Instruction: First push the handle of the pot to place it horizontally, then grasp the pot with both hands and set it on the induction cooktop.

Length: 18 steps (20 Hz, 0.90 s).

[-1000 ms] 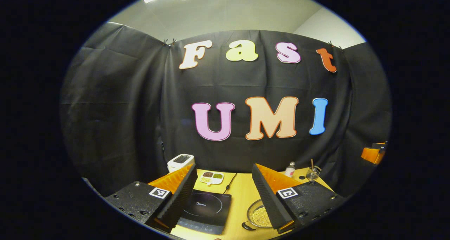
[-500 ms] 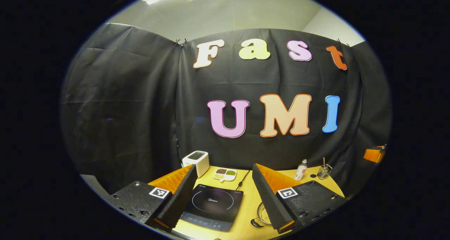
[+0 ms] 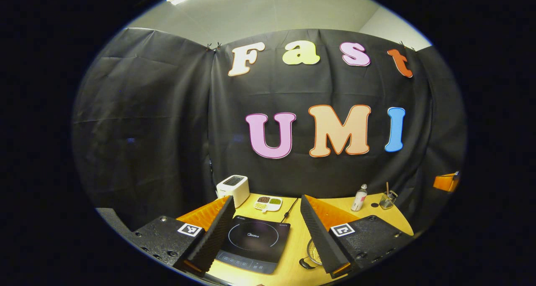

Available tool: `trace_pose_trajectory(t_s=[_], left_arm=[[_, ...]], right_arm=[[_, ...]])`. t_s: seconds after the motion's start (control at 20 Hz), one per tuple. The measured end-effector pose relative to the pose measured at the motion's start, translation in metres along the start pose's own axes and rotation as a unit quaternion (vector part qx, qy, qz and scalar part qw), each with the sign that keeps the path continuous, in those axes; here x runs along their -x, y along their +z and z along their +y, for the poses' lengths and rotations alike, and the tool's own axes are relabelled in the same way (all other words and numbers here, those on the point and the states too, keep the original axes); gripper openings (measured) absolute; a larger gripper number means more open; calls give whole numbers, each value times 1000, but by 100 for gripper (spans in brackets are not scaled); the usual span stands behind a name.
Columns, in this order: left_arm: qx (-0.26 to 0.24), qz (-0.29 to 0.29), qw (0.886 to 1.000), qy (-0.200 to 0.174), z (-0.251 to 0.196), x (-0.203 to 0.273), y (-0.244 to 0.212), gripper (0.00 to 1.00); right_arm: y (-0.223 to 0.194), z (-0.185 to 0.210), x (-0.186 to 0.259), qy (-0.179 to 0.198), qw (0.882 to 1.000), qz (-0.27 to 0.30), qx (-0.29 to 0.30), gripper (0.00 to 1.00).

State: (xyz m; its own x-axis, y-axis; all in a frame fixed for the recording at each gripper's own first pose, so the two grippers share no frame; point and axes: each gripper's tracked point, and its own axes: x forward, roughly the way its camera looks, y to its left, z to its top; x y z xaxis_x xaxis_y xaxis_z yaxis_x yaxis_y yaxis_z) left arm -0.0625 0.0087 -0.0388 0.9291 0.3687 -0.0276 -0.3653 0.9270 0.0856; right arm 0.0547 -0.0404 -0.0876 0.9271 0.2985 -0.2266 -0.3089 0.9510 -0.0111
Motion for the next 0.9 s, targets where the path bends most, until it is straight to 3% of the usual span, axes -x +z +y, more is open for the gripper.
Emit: trace_pose_trajectory(t_s=[0.25, 0.35, 0.5, 0.75, 0.8, 0.9], left_arm=[[-4, 9, 1000, -2, 15, -20, -7, 95], [-8, 12, 1000, -12, 22, -33, -10, 92], [-12, 14, 999, -29, 35, -57, -14, 96], [-4, 33, 997, -76, 43, -97, -34, 93], [-6, 39, 996, -83, 44, -105, -40, 99], [-7, 46, 994, -99, 46, -117, -49, 93]], right_arm=[[-59, 21, -20, 6, 995, 98, 2, 3], [-88, 33, -26, -1, 990, 138, 2, 3], [-131, 64, -29, 1, 980, 199, -16, 3], [-216, 104, -17, -22, 941, 329, -73, 3], [-231, 111, -15, -27, 931, 354, -82, 3], [-260, 123, -13, -39, 913, 393, -100, 3]])
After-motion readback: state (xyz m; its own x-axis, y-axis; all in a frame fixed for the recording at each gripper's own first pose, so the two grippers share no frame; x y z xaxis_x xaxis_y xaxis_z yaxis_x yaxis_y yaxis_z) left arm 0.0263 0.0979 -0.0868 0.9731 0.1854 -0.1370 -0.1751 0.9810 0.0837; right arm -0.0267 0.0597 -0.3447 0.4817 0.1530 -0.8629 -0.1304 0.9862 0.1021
